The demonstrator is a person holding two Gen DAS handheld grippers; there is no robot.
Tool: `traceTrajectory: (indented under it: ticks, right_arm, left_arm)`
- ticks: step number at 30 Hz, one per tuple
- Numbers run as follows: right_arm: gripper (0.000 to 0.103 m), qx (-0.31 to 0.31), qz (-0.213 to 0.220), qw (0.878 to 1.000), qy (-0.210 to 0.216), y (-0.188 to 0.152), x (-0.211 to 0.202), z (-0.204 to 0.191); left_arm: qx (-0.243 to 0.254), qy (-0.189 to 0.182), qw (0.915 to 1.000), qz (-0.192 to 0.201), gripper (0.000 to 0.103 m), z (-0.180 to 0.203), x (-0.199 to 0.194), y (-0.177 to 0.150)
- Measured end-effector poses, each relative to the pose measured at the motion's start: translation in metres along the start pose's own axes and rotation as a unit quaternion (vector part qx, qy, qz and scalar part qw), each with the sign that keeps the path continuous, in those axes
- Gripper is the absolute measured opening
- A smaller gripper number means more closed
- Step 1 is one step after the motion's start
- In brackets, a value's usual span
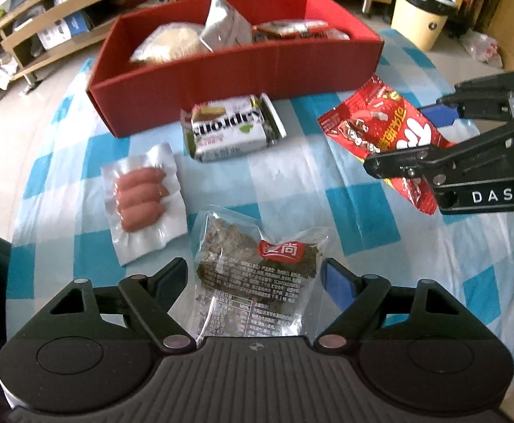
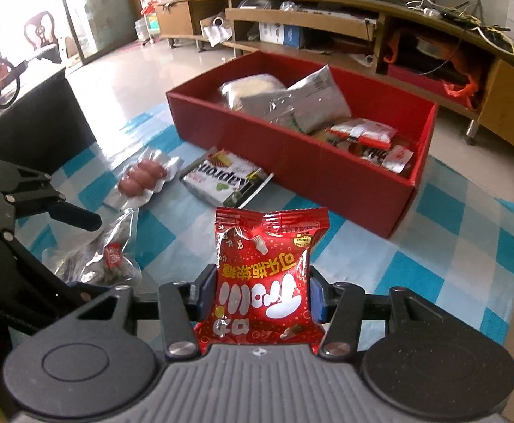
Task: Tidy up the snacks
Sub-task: 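Grasp the clear seaweed snack bag with the left gripper while the right lifts the Trolli bag, then carry the seaweed bag with the left gripper while the right carries the Trolli bag over the red box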
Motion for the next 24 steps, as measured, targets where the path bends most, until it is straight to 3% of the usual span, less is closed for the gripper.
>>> traceTrajectory:
  ticks: [24]
  right_arm:
    - [0.051, 0.028, 0.071, 0.997, 0.004, 0.053, -0.020, 0.013]
  left_arm:
    - [-0.072, 0.004, 0.9938, 0.085, 0.086, -0.033, -0.035, 0.067]
Point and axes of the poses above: each gripper's, at about its wrist camera, not at the fingertips, and x roughly the way its jaws point, z to its right, y to its top, the point moved 10 cm from there along x, roughly the way its jaws point, and after that the axes turned 9 degrees about x, right-handed, at the moved point
